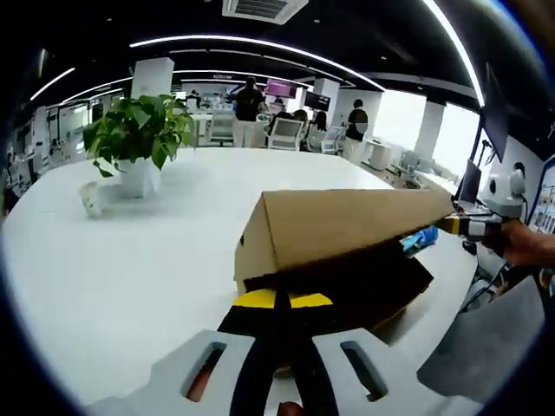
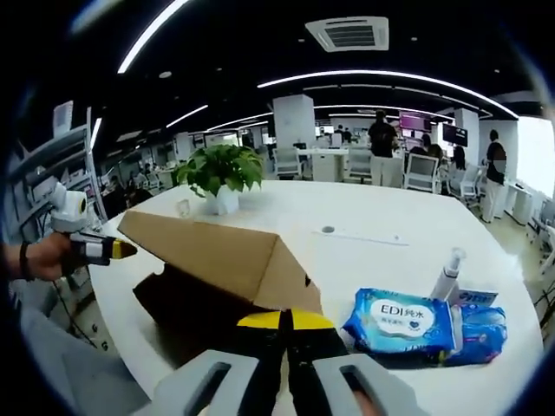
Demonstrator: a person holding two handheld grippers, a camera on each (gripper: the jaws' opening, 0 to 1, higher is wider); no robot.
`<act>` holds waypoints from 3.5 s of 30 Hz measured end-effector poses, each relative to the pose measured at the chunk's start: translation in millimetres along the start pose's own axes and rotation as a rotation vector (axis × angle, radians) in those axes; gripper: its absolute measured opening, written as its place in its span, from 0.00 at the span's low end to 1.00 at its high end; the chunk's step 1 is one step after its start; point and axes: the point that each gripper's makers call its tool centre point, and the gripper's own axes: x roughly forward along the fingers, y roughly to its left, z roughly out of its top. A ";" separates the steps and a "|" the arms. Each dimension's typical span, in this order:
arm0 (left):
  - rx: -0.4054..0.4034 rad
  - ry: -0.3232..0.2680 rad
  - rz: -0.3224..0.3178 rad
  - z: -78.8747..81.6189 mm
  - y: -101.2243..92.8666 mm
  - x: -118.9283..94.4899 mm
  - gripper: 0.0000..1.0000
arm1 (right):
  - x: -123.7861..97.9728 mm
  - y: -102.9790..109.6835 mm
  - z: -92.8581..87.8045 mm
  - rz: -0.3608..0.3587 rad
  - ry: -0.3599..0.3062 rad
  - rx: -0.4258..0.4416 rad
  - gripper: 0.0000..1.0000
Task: Operate the shoe box by opening the lid, removing the specified soft item, and placing it in the target area until the item is outside and the box remains undamaged.
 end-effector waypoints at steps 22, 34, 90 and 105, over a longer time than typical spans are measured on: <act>-0.025 0.031 -0.004 -32.6 8.4 -14.2 0.00 | -0.4 6.6 -32.9 0.026 0.035 0.100 0.00; -0.042 0.037 -0.001 -39.5 11.7 -21.1 0.00 | -0.3 12.5 -43.7 0.043 0.054 0.111 0.00; -0.080 0.127 0.000 -88.7 7.5 -24.6 0.00 | -3.4 7.0 -93.0 0.031 0.151 0.195 0.00; -0.143 0.095 0.047 -77.3 20.1 -40.3 0.00 | -14.3 -8.1 -84.1 -0.027 0.136 0.227 0.00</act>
